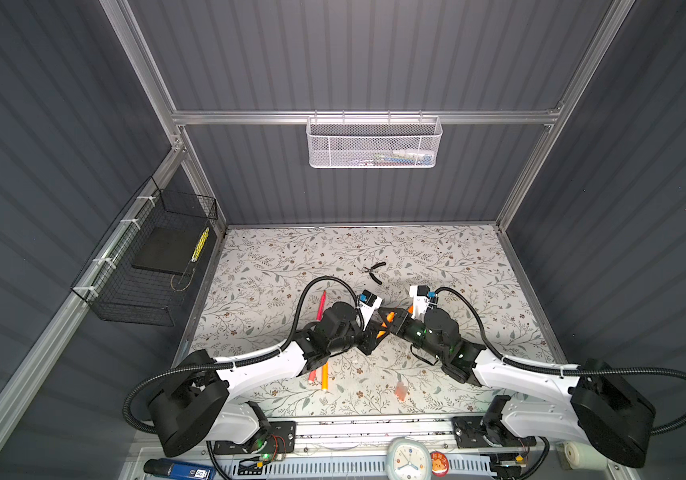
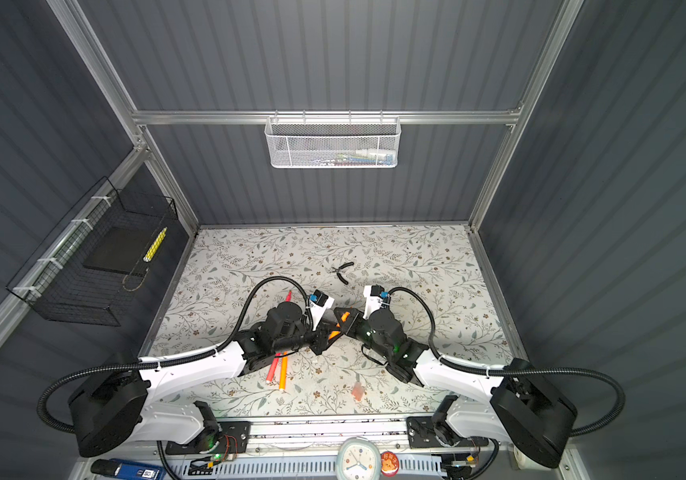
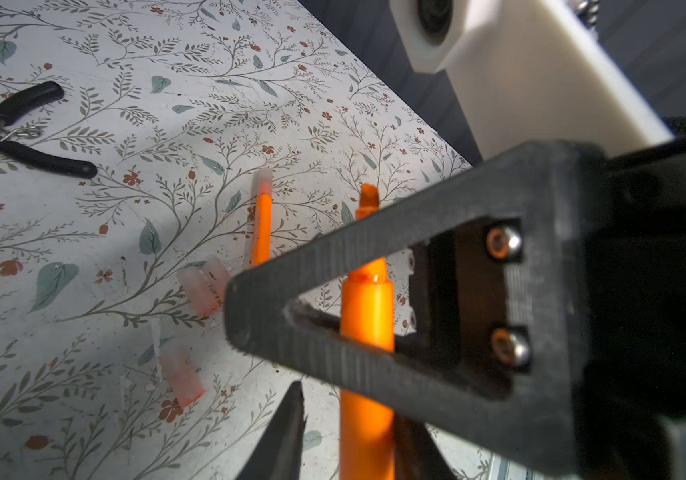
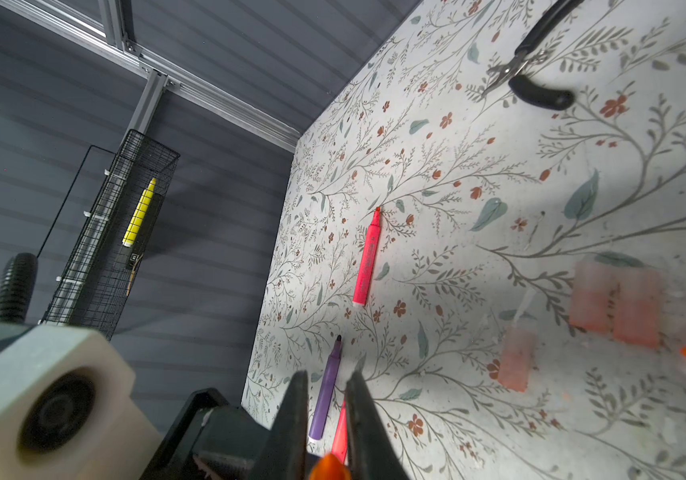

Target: Insert the pens into the pen caps

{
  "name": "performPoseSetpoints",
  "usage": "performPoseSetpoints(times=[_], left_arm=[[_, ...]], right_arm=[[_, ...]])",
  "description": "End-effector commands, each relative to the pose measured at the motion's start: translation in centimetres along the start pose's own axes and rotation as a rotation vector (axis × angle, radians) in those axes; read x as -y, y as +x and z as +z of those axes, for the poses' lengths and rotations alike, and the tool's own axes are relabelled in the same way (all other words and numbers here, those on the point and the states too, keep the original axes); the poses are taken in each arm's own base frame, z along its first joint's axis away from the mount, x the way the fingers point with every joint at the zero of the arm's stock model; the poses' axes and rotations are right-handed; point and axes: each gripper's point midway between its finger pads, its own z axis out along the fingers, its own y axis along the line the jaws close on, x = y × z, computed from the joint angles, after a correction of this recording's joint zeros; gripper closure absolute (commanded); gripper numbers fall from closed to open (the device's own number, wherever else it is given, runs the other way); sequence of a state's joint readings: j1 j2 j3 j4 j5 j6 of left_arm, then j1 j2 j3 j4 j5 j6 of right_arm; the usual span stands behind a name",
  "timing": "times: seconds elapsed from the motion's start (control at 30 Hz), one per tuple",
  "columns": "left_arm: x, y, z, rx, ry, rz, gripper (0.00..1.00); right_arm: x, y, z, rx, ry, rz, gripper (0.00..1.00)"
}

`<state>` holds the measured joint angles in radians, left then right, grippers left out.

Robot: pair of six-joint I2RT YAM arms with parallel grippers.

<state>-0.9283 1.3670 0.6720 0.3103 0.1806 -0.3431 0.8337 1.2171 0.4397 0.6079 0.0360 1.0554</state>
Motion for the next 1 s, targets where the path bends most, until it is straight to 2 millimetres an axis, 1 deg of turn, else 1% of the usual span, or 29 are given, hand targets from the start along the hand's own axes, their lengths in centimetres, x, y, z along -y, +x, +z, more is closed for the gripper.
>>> performPoseSetpoints(times=[0.0,0.07,0.13,0.17,0.27,0.3,0.4,0.43,0.47,0.5,0.57,0.6,0.67,0.73,0.8,0.87,0.9,0.93,0.97], left_arm=[[0.4,-1.5,0.2,0.037,0.0,0.014,0.67],[0.3,-1.5,0.3,0.04,-0.005,0.01,0.67],[0.3,-1.5,0.3,0.039,-0.005,0.009,0.7],[0.2,-1.4,0.4,0.037,-0.006,0.008,0.73],[0.1,-1.4,0.3,0.039,-0.015,0.0,0.86],[-0.1,-1.4,0.2,0.039,-0.022,-0.004,0.89],[-0.5,-1.1,0.0,0.031,-0.047,-0.027,0.97],[-0.8,-0.9,-0.1,0.025,-0.067,-0.045,1.0],[-1.4,-0.8,-0.3,0.022,-0.098,-0.069,1.0],[-1.9,-0.8,-0.5,0.018,-0.129,-0.099,1.0],[-3.1,-0.8,-1.2,-0.007,-0.215,-0.196,1.0],[-3.6,-0.8,-1.5,-0.029,-0.233,-0.242,1.0],[-4.9,-1.5,-2.7,-0.078,-0.266,-0.358,1.0],[-6.5,-2.7,-4.7,-0.109,-0.302,-0.447,1.0],[-7.5,-4.8,-6.8,-0.073,-0.355,-0.425,1.0],[-8.5,-6.8,-9.2,-0.002,-0.464,-0.324,1.0],[-8.9,-7.5,-10.0,0.048,-0.492,-0.288,1.0],[-9.7,-7.6,-10.8,0.109,-0.537,-0.271,1.0],[-10.7,-6.9,-11.5,0.158,-0.582,-0.291,1.0]], right_arm=[[-1.3,-0.6,0.1,0.025,-0.033,0.004,1.0],[-1.4,-0.5,0.1,0.027,-0.036,0.004,1.0],[-1.6,-0.3,0.2,0.027,-0.045,0.006,1.0],[-1.6,-0.2,0.2,0.024,-0.044,0.006,1.0],[-1.8,-0.1,0.3,0.021,-0.046,0.005,1.0],[-1.8,-0.1,0.3,0.023,-0.045,0.005,1.0],[-1.7,-0.2,0.3,0.028,-0.043,0.005,0.93],[-1.8,-0.3,0.2,0.03,-0.044,0.002,0.87],[-2.0,-0.3,0.2,0.03,-0.048,-0.003,0.78],[-2.1,-0.4,0.1,0.03,-0.05,-0.008,0.7],[-2.4,-0.6,-0.3,0.031,-0.053,-0.02,0.58],[-2.4,-0.6,-0.6,0.032,-0.05,-0.027,0.54],[-2.3,-0.8,-1.3,0.035,-0.039,-0.039,0.45],[-2.1,-1.0,-2.3,0.039,-0.02,-0.058,0.4],[-1.4,-1.2,-3.3,0.048,0.015,-0.068,0.38],[-0.6,-1.3,-4.3,0.062,0.045,-0.075,0.37],[-0.1,-1.4,-4.6,0.067,0.066,-0.078,0.37],[0.4,-1.5,-5.1,0.073,0.092,-0.082,0.37],[0.9,-1.6,-5.4,0.079,0.12,-0.087,0.37]])
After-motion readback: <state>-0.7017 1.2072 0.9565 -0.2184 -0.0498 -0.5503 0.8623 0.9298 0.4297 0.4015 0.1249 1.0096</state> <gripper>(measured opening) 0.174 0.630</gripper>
